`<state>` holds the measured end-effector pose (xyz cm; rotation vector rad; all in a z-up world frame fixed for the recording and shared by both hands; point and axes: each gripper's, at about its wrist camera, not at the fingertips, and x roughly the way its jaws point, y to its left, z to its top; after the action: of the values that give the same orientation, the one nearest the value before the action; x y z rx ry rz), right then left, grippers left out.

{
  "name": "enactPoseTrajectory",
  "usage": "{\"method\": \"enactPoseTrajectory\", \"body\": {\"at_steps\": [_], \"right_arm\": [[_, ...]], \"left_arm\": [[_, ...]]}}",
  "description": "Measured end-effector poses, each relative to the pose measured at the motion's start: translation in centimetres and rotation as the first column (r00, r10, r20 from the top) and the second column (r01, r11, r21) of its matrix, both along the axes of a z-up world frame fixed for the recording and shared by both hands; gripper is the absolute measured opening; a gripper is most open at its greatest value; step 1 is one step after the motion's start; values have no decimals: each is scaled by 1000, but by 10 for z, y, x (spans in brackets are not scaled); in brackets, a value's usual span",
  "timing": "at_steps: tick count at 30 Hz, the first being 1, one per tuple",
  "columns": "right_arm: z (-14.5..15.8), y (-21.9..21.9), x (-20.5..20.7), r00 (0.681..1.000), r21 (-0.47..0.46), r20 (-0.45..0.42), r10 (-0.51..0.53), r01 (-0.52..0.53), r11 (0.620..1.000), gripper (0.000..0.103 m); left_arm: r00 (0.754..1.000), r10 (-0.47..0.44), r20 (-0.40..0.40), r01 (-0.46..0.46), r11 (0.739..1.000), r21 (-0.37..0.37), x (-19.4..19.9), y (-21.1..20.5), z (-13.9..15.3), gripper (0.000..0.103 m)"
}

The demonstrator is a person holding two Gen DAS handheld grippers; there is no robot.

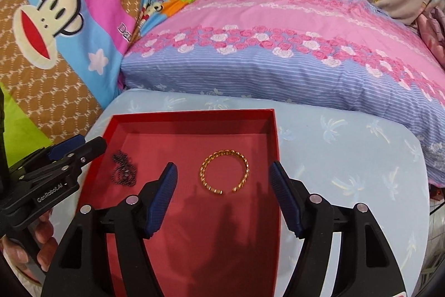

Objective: Organize jewelry
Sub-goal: 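Carry both bracelets into the red tray and open both grippers, then move the right gripper over the yellow beaded bracelet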

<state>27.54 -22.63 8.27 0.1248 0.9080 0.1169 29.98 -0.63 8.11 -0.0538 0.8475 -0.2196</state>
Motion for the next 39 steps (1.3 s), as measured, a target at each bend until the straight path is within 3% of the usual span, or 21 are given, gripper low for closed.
{"method": "enactPoseTrajectory", "body": {"at_steps": [2,11,21,23,28,39], "right_arm": [[10,-4,-22,999,13,32,-6,5,1000,67],[24,-10,-127,991,-43,122,-47,52,998,69],[-11,-11,-223,993,-27,79,-89,92,995,69],[-19,-10,-236,993,-27,69,-94,96,995,70],[-38,-6,-265,993,-47,46,-104,107,993,70],[-56,-8,-281,992,-9,10,-122,122,992,70]], "left_arm": [[1000,0,24,0,1000,-12,-20,2,9,64],[996,-28,84,27,1000,13,-110,3,21,65],[999,-6,53,5,1000,17,-201,13,-12,66],[999,-6,39,5,1000,13,-213,12,-21,72],[1000,-10,6,10,1000,15,-233,6,-42,81],[996,-9,-88,9,1000,2,-221,-8,-78,81]]}}
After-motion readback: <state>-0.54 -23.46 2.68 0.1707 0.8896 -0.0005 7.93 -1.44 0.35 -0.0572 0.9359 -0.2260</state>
